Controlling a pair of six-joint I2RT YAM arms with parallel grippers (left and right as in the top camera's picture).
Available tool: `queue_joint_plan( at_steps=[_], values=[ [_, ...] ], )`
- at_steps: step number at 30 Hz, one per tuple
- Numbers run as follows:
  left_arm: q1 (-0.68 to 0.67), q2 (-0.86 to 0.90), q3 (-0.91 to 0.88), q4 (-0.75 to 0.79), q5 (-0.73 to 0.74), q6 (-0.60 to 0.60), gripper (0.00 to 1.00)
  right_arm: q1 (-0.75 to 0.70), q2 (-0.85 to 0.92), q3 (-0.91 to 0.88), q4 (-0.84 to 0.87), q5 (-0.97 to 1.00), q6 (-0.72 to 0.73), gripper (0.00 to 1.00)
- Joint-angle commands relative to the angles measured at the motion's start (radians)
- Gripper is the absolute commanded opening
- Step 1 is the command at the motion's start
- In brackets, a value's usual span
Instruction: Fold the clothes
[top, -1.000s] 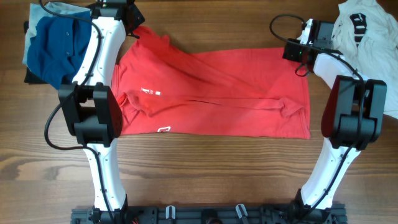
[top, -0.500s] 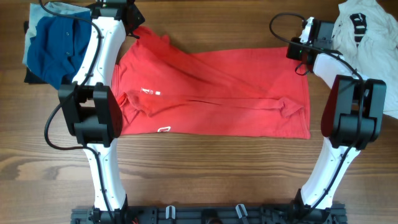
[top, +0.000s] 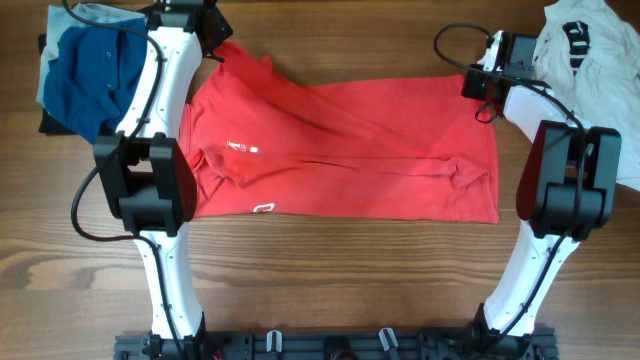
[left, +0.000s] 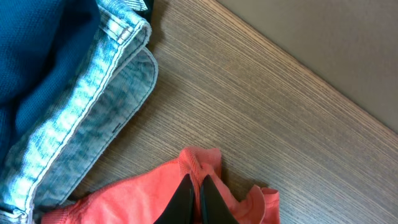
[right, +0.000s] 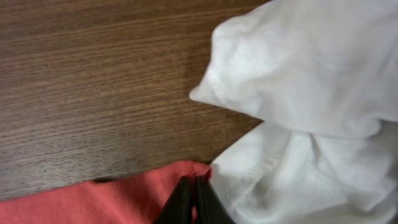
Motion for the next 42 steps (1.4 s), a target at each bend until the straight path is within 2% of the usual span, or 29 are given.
queue_joint_plan(
  at_steps=[1,6,11,20,24,27,35,42],
  values=[
    [0.005,-0.04,0.017,0.003,-0.011,0.02,0.04,-0.002,-0.04,0.024,-0.017,0.036,-0.002,0.04],
    [0.005,-0.047,0.017,0.006,-0.01,0.094,0.04,-0.003,-0.16,0.024,-0.095,0.035,0.001,0.04],
    [0.005,-0.095,0.017,-0.068,-0.016,0.121,0.04,-0.003,-0.258,0.024,-0.204,0.008,0.027,0.04],
    [0.004,-0.183,0.017,-0.321,0.02,0.132,0.04,-0.01,-0.368,0.024,-0.527,0.015,0.058,0.04],
    [0.004,-0.184,0.016,-0.534,0.082,0.131,0.04,-0.046,-0.368,0.006,-0.646,-0.012,0.082,0.04],
    [0.004,-0.183,0.016,-0.628,0.082,0.121,0.04,-0.059,-0.367,0.006,-0.708,-0.021,0.076,0.04],
    [0.002,-0.183,-0.038,-0.768,0.092,0.093,0.04,-0.076,-0.367,0.006,-0.804,-0.08,0.049,0.04],
    [0.002,-0.183,-0.2,-0.758,0.092,0.07,0.04,-0.076,-0.367,0.005,-0.809,-0.089,0.031,0.04]
  ],
)
